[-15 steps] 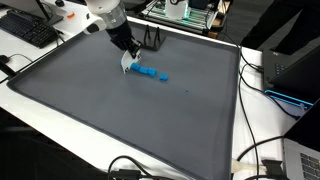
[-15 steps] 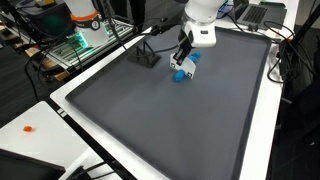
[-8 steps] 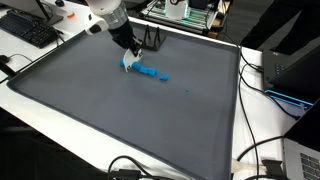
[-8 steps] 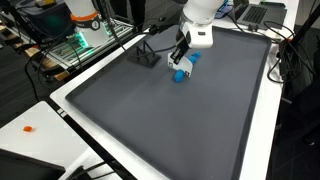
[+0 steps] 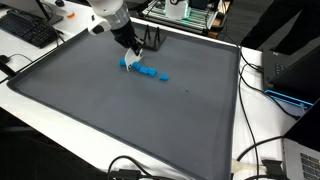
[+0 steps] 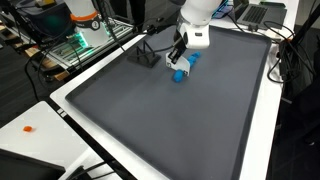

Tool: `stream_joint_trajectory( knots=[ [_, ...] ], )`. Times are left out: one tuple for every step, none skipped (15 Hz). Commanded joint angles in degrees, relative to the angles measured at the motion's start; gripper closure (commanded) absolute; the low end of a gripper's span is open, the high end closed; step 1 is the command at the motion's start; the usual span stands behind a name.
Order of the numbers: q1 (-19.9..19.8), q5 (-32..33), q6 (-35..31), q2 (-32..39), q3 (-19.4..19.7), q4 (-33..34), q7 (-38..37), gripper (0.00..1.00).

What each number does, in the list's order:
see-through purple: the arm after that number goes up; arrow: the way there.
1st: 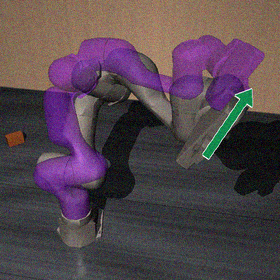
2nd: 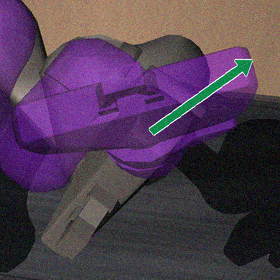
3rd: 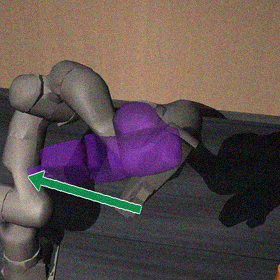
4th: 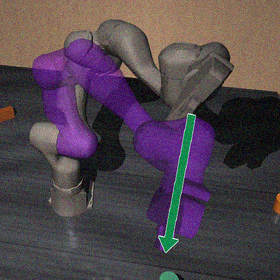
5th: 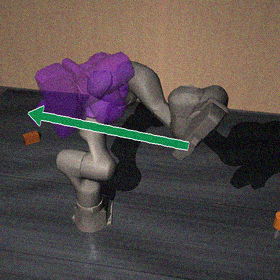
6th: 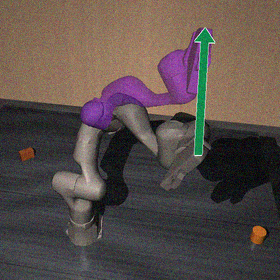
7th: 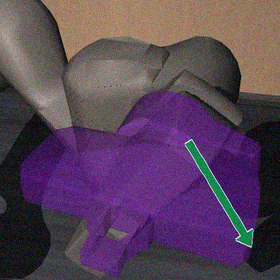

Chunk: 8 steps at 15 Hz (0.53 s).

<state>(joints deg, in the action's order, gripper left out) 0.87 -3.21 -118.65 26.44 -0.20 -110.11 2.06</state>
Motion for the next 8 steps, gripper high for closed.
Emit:
stream_joint_trajectory(
  knots=[
    [-0.6, -0.69, 0.34, -1.13, -0.84, -2.51, 0.87, 0.99],
    [-0.67, -0.73, 0.69, -1.25, -0.91, -2.36, 1.14, 0.99],
    [-0.78, -0.98, 1.25, -1.38, -1.04, -2.28, 1.41, 0.99],
    [-0.87, -1.15, 1.58, -1.54, -1.13, -2.28, 1.64, 0.99],
    [-0.85, -1.15, 1.65, -1.81, -1.05, -2.32, 1.32, 0.99],
    [-0.9, -1.27, 1.72, -2.15, -0.97, -2.31, 1.04, 0.99],
    [-1.04, -1.57, 1.79, -2.45, -1.0, -2.36, 1.11, 0.99],
    [-1.14, -1.76, 1.69, -2.9, -0.98, -2.5, 1.14, 0.99]
  ],
)
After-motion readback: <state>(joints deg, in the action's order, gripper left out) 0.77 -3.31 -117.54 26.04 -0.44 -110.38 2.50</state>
